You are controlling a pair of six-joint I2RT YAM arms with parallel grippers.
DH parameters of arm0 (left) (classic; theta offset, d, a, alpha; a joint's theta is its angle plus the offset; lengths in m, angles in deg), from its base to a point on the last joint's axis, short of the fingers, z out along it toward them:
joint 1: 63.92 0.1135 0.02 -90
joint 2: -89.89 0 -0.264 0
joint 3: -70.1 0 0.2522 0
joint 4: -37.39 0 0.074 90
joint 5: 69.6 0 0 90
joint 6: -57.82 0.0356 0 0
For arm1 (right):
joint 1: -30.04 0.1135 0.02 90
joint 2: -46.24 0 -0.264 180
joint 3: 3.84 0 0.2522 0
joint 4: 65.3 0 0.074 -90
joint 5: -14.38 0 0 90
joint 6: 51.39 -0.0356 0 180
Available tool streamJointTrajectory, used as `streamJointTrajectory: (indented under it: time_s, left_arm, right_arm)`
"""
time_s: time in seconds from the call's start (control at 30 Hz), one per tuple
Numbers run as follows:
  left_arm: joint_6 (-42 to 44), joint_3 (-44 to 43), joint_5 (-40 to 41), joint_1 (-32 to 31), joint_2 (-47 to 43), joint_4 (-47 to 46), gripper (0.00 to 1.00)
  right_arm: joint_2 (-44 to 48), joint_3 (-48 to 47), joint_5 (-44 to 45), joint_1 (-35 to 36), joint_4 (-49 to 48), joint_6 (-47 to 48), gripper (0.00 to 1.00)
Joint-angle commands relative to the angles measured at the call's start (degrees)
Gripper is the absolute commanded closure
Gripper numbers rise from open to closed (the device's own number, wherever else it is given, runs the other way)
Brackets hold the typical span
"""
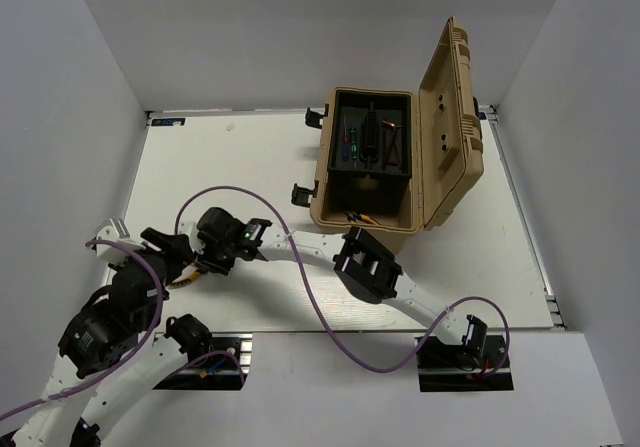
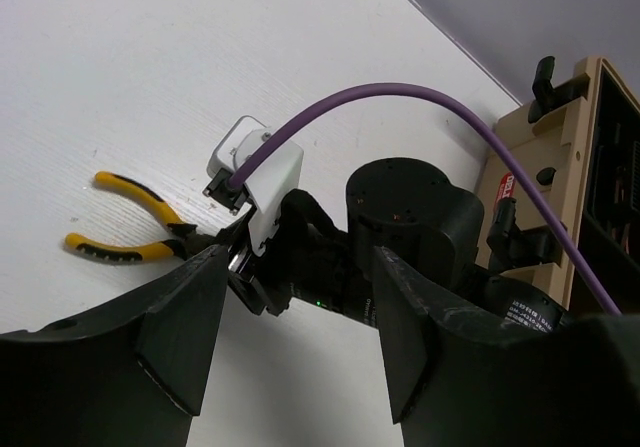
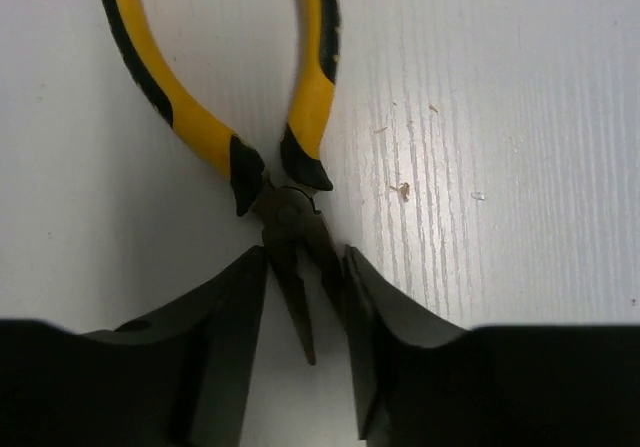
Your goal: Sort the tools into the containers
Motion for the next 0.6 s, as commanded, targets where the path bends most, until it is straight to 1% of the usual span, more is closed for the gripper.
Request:
streamJointTrajectory:
  time_s: [0.0,0.03,0.07,0.13,0.17,0.23,0.27,0.3,0.57]
  left_arm:
    - [0.61,0.55,0.26,0.00,-0.02,-0.86,0.30]
    - [0.61,0.55,0.26,0.00,-0.02,-0.86,0.30]
    - [0.61,0.55,0.26,0.00,-0.55,-0.86,0.30]
    - [0.61,0.55,0.26,0.00,-1.16,-0.34,0.30]
    - [0.61,0.55,0.26,0.00,-1.17,-0.33,0.30]
    - [0.61,1.08,0.26,0.00,-1.77,-0.33,0.30]
    - [0.61,1.60,0.26,0.00,-1.78,-0.33,0.30]
    - [0.61,1.60,0.26,0.00,-2.30,-0.33,0.30]
    - [0.61,2.65,-0.79,0.00,-2.31,-1.39,0.30]
  right_arm:
    - [-0.83,1.46,0.78,0.16,-1.72,0.58,0.60]
    - [-0.66,1.82,0.87,0.08,-1.72,0.41,0.63]
    - [-0.39,2.69,0.78,-0.01,-1.64,0.23,0.70]
    - [0.31,4.54,0.52,-0.01,-1.38,0.05,0.78]
    - [0.66,5.16,0.43,0.08,-1.55,0.05,0.85]
    - [1.71,7.08,0.60,-0.01,-1.64,-0.21,0.92]
    - [2.15,7.44,0.61,-0.18,-1.64,-0.21,0.98]
    - [3.29,8.58,1.04,-0.27,-1.38,-0.47,1.00]
    - [11.64,13.50,0.79,-1.68,2.49,-0.12,1.00]
